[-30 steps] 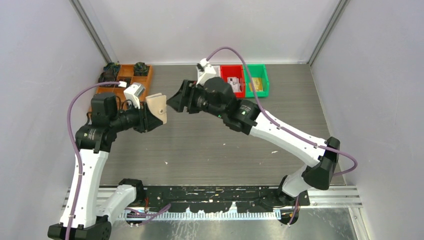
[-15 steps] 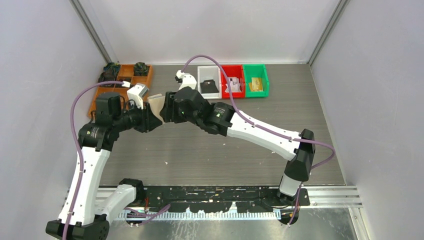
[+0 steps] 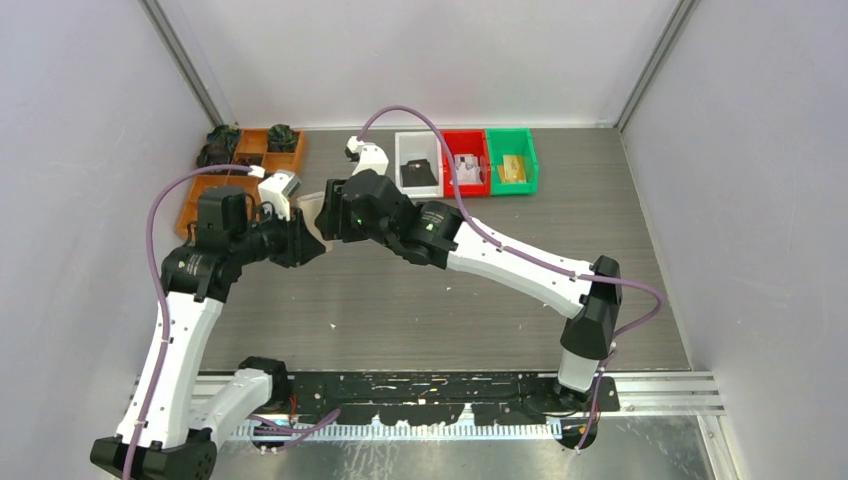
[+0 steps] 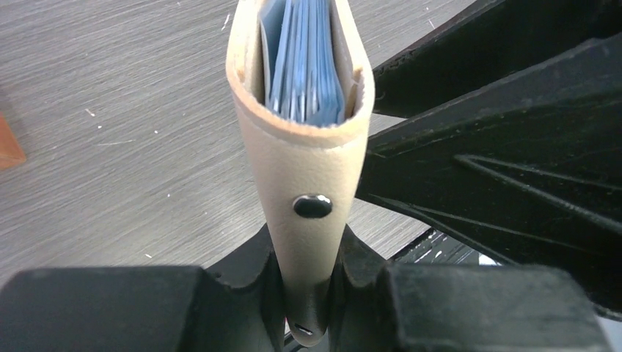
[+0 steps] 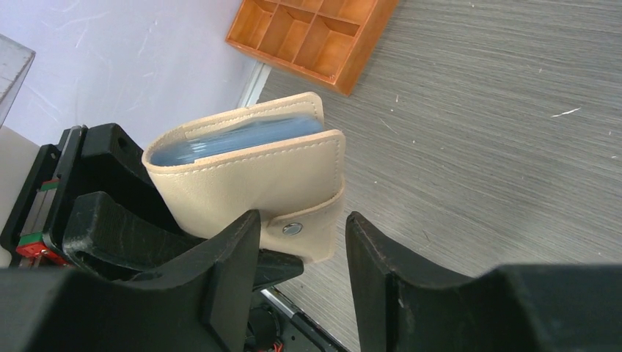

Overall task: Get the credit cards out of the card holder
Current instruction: Open the card holder.

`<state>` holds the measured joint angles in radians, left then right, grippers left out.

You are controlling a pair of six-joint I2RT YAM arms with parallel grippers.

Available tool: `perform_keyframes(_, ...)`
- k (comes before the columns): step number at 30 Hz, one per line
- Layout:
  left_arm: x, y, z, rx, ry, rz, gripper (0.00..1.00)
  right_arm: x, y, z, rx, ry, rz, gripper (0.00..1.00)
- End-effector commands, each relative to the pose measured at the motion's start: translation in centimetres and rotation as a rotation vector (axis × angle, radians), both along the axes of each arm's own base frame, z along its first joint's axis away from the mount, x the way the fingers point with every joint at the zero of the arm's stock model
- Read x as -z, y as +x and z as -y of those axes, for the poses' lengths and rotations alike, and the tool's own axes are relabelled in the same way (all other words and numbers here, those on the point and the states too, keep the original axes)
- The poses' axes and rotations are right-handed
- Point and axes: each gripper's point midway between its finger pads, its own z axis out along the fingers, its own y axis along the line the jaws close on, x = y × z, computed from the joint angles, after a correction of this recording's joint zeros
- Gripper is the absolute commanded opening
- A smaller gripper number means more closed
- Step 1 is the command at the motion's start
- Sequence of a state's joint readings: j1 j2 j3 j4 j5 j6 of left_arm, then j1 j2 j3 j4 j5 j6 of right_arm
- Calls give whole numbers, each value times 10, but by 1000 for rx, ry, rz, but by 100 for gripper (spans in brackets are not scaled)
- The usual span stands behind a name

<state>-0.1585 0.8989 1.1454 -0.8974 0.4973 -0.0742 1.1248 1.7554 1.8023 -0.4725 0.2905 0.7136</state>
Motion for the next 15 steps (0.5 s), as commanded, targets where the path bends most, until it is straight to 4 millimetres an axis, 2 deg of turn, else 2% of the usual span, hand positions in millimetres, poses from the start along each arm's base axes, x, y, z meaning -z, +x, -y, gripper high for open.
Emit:
perform_keyframes(1, -24, 2, 8, 34, -39, 84, 0, -13, 8, -5, 41, 26, 28, 50)
perform_keyframes(5, -32, 1, 10, 33, -51, 95, 0, -1, 10, -8, 49, 7, 11, 40)
perform_keyframes(10, -37, 0, 11, 33, -63, 101, 0, 1, 9, -10, 48, 8, -3, 23)
perform_keyframes(15, -42, -1, 12, 34, -73, 104, 0, -1, 15, 1, 92, 7, 9, 3)
